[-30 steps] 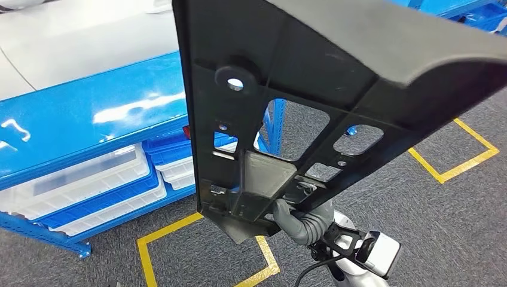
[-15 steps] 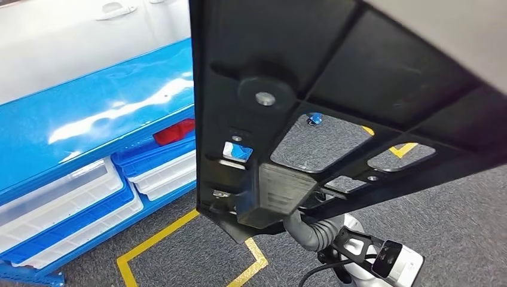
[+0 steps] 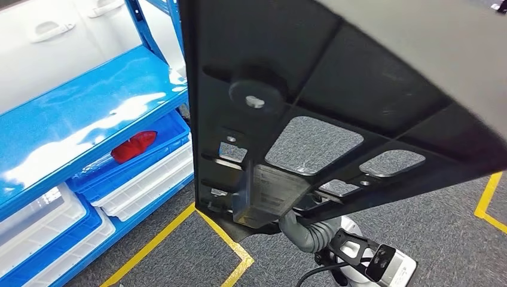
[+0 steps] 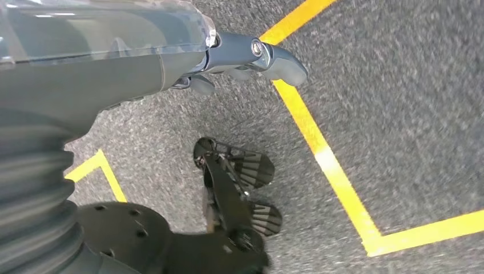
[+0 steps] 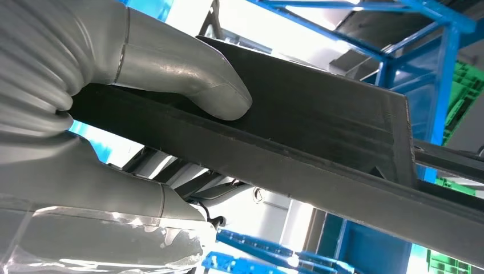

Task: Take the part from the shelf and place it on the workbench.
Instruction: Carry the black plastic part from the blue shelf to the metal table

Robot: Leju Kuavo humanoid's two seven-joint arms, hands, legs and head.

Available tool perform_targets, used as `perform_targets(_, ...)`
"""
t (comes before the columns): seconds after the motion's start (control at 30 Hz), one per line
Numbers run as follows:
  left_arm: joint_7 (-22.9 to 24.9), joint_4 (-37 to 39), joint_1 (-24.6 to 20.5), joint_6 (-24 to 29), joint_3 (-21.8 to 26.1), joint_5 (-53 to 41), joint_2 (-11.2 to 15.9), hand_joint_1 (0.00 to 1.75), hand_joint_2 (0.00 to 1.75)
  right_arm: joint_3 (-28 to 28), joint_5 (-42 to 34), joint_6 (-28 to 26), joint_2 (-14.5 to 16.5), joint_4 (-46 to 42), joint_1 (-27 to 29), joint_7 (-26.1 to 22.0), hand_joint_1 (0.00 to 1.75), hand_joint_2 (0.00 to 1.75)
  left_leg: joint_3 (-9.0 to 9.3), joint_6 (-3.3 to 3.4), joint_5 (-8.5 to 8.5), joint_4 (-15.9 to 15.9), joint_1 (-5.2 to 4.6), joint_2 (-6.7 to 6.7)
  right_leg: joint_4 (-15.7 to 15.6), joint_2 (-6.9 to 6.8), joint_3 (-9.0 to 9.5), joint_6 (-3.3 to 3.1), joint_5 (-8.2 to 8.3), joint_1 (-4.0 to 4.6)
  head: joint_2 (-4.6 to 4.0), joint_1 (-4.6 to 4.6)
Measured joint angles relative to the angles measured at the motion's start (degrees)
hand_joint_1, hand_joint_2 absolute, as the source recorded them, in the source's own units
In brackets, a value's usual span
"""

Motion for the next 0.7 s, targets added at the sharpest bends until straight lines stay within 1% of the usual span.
perform_targets(0.03, 0.0, 0.0, 0.0, -0.1, 0.0, -0.2, -0.1, 0.0, 1.75, 0.0, 0.1, 0.0, 0.1, 0.0, 0.0, 0.0, 1.75, 1.75, 0.38, 0.08, 1.51, -1.3, 0.0, -0.1, 0.1, 0.83, 0.01, 0.01, 0.0, 0.02, 0.0, 0.0)
perform_targets(0.07, -0.1, 0.0, 0.0, -0.3, 0.0, -0.4, -0.1, 0.0, 1.75, 0.0, 0.2, 0.0, 0.2, 0.0, -0.1, 0.0, 1.75, 1.75, 1.67, 0.22, 3.79, -4.6, 0.03, -0.48, 0.2, 1.62, 0.03, 0.05, -0.02, 0.02, 0.01, 0.0)
perform_targets(0.1, -0.1, 0.0, 0.0, -0.4, 0.0, -0.6, -0.2, 0.0, 1.75, 0.0, 0.3, -0.1, 0.3, 0.0, -0.3, -0.1, 1.75, 1.75, 3.43, 0.42, 6.0, -8.8, 0.11, -1.55, 0.4, 2.39, 0.01, 0.13, -0.05, 0.0, 0.01, 0.0)
perform_targets(0.13, -0.1, 0.0, 0.0, -0.6, 0.0, -0.9, -0.2, 0.0, 1.75, 0.0, 0.3, -0.1, 0.4, -0.1, -0.5, -0.2, 1.75, 1.75, 5.04, 0.6, 7.54, -12.7, 0.23, -2.86, 0.5, 3.12, -0.09, 0.33, -0.05, 0.05, 0.01, 0.0)
perform_targets(0.17, -0.1, 0.0, -0.1, -0.8, -0.1, -1.2, -0.2, 0.0, 1.75, 0.0, 0.3, -0.3, 0.4, -0.1, -0.7, -0.3, 1.75, 1.75, 6.07, 0.78, 8.25, -15.1, 0.29, -3.95, 0.6, 3.75, -0.28, 0.63, 0.02, 0.04, 0.01, 0.0)
perform_targets(0.2, -0.1, 0.0, -0.2, -0.9, -0.1, -1.4, -0.2, 0.0, 1.75, 0.0, 0.3, -0.4, 0.4, -0.3, -0.7, -0.4, 1.75, 1.75, 6.55, 0.99, 8.34, -16.2, 0.29, -4.65, 0.6, 4.39, -0.5, 1.02, 0.16, -0.02, 0.0, -0.01)
perform_targets(0.23, -0.1, 0.0, -0.3, -1.0, -0.1, -1.5, -0.3, 0.0, 1.75, 0.0, 0.3, -0.6, 0.4, -0.4, -0.6, -0.6, 1.75, 1.75, 6.64, 1.19, 8.32, -16.4, 0.21, -4.53, 0.5, 4.99, -0.7, 1.47, 0.37, -0.08, 0.0, -0.01)
perform_targets(0.27, -0.1, 0.0, -0.4, -1.0, -0.2, -1.6, -0.3, 0.0, 1.75, 0.0, 0.3, -0.8, 0.4, -0.6, -0.4, -0.8, 1.75, 1.75, 6.67, 1.52, 8.52, -16.6, 0.26, -3.97, 0.4, 5.49, -0.85, 1.9, 0.56, -0.12, 0.0, -0.01)
perform_targets(0.3, -0.2, 0.0, -0.5, -1.0, -0.2, -1.6, -0.4, 0.0, 1.75, 0.0, 0.3, -0.9, 0.4, -0.9, -0.1, -1.0, 1.75, 1.75, 6.76, 1.92, 8.78, -16.9, 0.33, -3.3, 0.6, 5.1, -1.08, 2.22, 0.42, -0.05, 0.0, -0.01)
perform_targets(0.33, -0.2, 0.0, -0.6, -1.1, -0.2, -1.6, -0.5, 0.0, 1.75, 0.0, 0.3, -1.0, 0.4, -1.2, 0.1, -1.3, 1.75, 1.75, 6.83, 2.31, 9.05, -17.2, 0.43, -2.57, 1.6, 3.94, -1.6, 2.44, -0.31, 0.08, 0.01, 0.01)
perform_targets(0.37, -0.3, 0.0, -0.6, -1.1, -0.3, -1.6, -0.5, 0.0, 1.75, 0.0, 0.4, -1.1, 0.4, -1.4, 0.3, -1.5, 1.75, 1.75, 6.89, 2.64, 9.25, -17.5, 0.49, -1.76, 3.9, 2.28, -2.69, 2.6, -1.75, 0.2, 0.01, 0.02)
perform_targets(0.4, -0.3, 0.0, -0.5, -1.1, -0.3, -1.6, -0.6, 0.0, 1.75, 0.0, 0.5, -1.1, 0.5, -1.6, 0.5, -1.6, 1.75, 1.75, 6.89, 2.84, 9.31, -17.6, 0.34, -0.92, 7.3, 0.41, -4.27, 2.7, -3.67, 0.18, 0.01, 0.02)
perform_targets(0.43, -0.3, 0.0, -0.4, -1.1, -0.3, -1.4, -0.6, 0.0, 1.75, 0.0, 0.6, -1.1, 0.5, -1.8, 0.6, -1.7, 1.75, 1.75, 6.84, 2.96, 9.3, -17.6, 0.2, -0.11, 11.3, -0.76, -6.09, 2.81, -5.59, 0.1, 0.0, 0.03)
perform_targets(0.47, -0.3, 0.0, -0.3, -1.1, -0.3, -1.3, -0.6, 0.0, 1.75, 0.0, 0.6, -1.0, 0.5, -1.9, 0.8, -1.8, 1.75, 1.75, 6.79, 2.99, 9.27, -17.6, 0.09, 0.75, 14.7, -1.38, -7.66, 2.93, -6.9, -0.03, 0.0, 0.03)
perform_targets(0.5, -0.3, 0.0, -0.3, -1.1, -0.2, -1.1, -0.6, 0.0, 1.75, 0.0, 0.7, -1.0, 0.5, -1.9, 1.0, -1.8, 1.75, 1.75, 6.75, 3.0, 9.23, -17.6, 0.02, 1.56, 16.4, -1.67, -8.38, 3.01, -7.22, -0.13, 0.0, 0.02)
perform_targets(0.53, -0.3, 0.0, -0.4, -1.1, -0.2, -0.9, -0.6, 0.0, 1.75, 0.0, 0.7, -0.9, 0.5, -2.0, 1.1, -1.8, 1.75, 1.75, 6.75, 2.97, 9.19, -17.6, 0.0, 2.33, 16.0, -1.88, -7.98, 3.05, -6.52, -0.22, -0.01, 0.02)
perform_targets(0.57, -0.3, 0.0, -0.4, -1.1, -0.2, -0.8, -0.7, 0.0, 1.75, 0.0, 0.6, -0.8, 0.5, -2.1, 1.2, -1.8, 1.75, 1.75, 6.78, 2.88, 9.11, -17.5, 0.0, 3.04, 13.1, -2.27, -6.33, 3.03, -4.93, -0.29, 0.0, 0.02)
perform_targets(0.6, -0.3, 0.0, -0.5, -1.2, -0.2, -0.7, -0.8, 0.0, 1.75, 0.0, 0.5, -0.7, 0.5, -2.2, 1.1, -1.8, 1.75, 1.75, 6.86, 2.73, 8.99, -17.5, -0.04, 3.65, 8.9, -3.29, -3.91, 2.92, -3.19, -0.27, -0.01, 0.02)
perform_targets(0.63, -0.3, 0.0, -0.6, -1.2, -0.2, -0.6, -0.9, 0.0, 1.75, 0.0, 0.3, -0.5, 0.5, -2.3, 1.1, -1.8, 1.75, 1.75, 6.92, 2.47, 8.82, -17.3, -0.18, 4.22, 4.9, -4.46, -1.74, 2.67, -1.96, -0.06, -0.01, 0.02)
perform_targets(0.67, -0.3, 0.0, -0.6, -1.3, -0.1, -0.4, -1.0, 0.0, 1.75, 0.0, 0.0, -0.1, 0.4, -2.5, 1.0, -1.8, 1.75, 1.75, 6.98, 2.18, 8.67, -17.2, -0.29, 4.7, 2.0, -5.31, -0.19, 2.34, -1.22, 0.16, -0.01, 0.02)
perform_targets(0.7, -0.2, 0.0, -0.6, -1.3, 0.0, -0.2, -1.0, 0.0, 1.75, 0.0, -0.3, 0.2, 0.4, -2.7, 0.9, -1.9, 1.75, 1.75, 7.06, 1.86, 8.53, -17.2, -0.42, 5.16, 0.6, -5.79, 0.46, 2.0, -1.1, 0.42, -0.01, 0.02)
